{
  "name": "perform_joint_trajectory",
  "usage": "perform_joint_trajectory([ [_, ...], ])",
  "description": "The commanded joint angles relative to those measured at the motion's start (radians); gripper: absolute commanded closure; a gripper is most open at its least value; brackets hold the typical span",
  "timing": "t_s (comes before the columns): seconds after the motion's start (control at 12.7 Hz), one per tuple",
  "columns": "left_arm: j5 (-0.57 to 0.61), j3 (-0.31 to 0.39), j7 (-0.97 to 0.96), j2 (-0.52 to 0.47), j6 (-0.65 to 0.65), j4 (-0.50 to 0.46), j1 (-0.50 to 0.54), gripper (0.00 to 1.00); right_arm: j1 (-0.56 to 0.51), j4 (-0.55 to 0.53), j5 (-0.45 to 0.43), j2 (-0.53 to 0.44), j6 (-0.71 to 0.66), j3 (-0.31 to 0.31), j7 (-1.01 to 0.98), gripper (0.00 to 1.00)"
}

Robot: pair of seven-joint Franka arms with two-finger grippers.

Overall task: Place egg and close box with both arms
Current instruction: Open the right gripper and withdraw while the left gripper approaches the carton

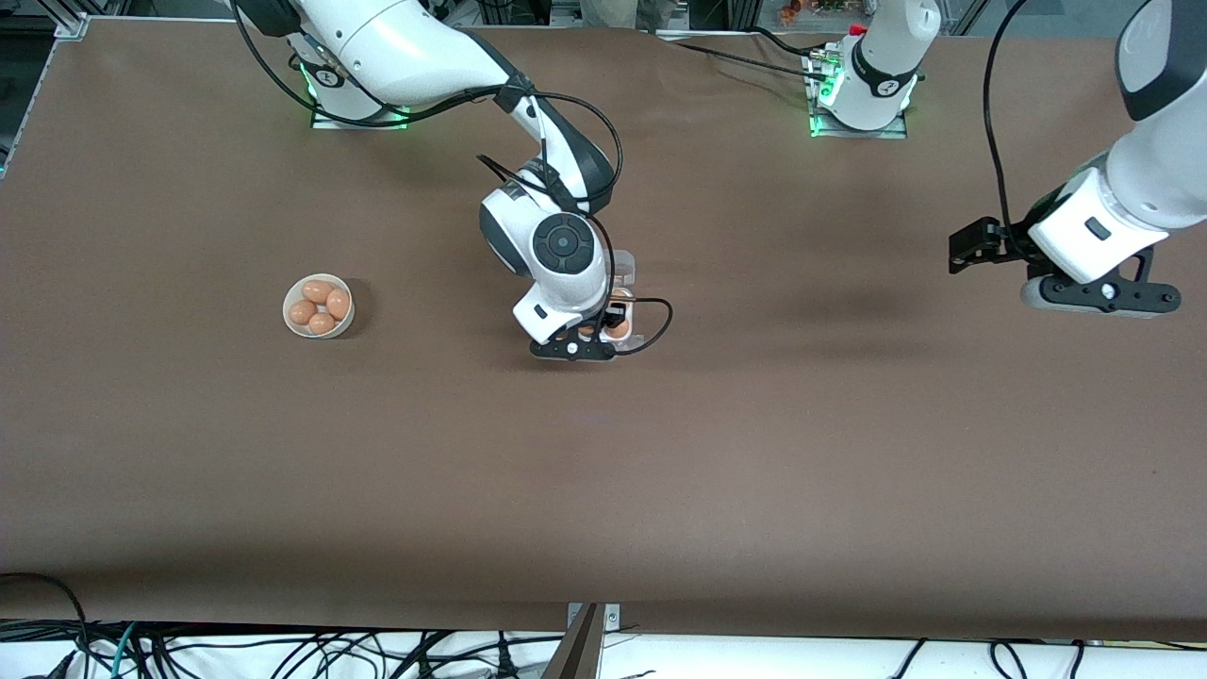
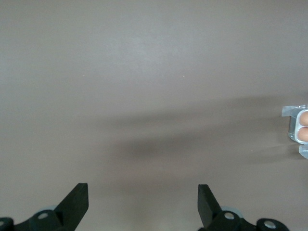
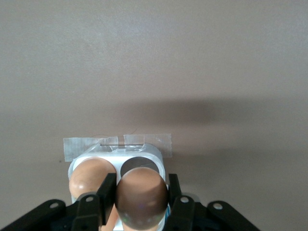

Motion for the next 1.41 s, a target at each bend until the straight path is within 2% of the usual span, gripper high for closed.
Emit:
perform_joint_trajectory([
  [0.0,-0.019,-0.029,-0.052,0.011,-0.043,0.021,-0.005,0.00,0.024,0.033,-0.031,0.017,0.003,-0.009,0.051,0.00],
  [0.16,-0.019,-0.034,-0.057,0.018,-0.043,0.021,-0.030,0.00,0.020,0.033,-0.029,0.008,-0.003,-0.009,0.048,0.00],
  [0.31,-0.019,-0.073,-0.057,0.021,-0.063,0.016,-0.032,0.00,0.014,0.033,-0.026,-0.017,-0.020,-0.012,0.036,0.00],
  [0.55,-0.078,-0.173,-0.176,0.075,-0.100,0.016,-0.032,0.00,-0.037,0.032,-0.022,-0.124,-0.191,-0.014,-0.010,0.00],
  [0.71,-0.130,-0.239,-0.276,0.127,-0.100,0.021,-0.032,0.06,-0.069,0.024,-0.013,-0.206,-0.340,-0.049,-0.105,0.00],
  [0.79,-0.169,-0.257,-0.310,0.152,-0.095,0.024,-0.033,0.14,-0.106,0.003,0.012,-0.252,-0.385,-0.055,-0.157,0.00],
  [0.86,-0.234,-0.273,-0.355,0.176,-0.094,0.024,-0.038,0.27,-0.135,-0.045,0.029,-0.314,-0.406,-0.066,-0.208,0.00],
  [0.94,-0.279,-0.274,-0.400,0.207,-0.092,0.026,-0.061,0.45,-0.144,-0.115,0.030,-0.384,-0.407,-0.103,-0.267,0.00],
  [1.1,-0.295,-0.274,-0.480,0.267,-0.084,0.029,-0.137,0.77,-0.144,-0.239,0.043,-0.509,-0.411,-0.224,-0.434,0.00],
  [1.18,-0.295,-0.274,-0.517,0.291,-0.063,0.030,-0.180,0.84,-0.144,-0.272,0.047,-0.556,-0.423,-0.280,-0.498,0.00],
  [1.34,-0.316,-0.274,-0.593,0.345,0.000,0.030,-0.243,0.92,-0.143,-0.278,0.047,-0.587,-0.488,-0.389,-0.617,0.00],
])
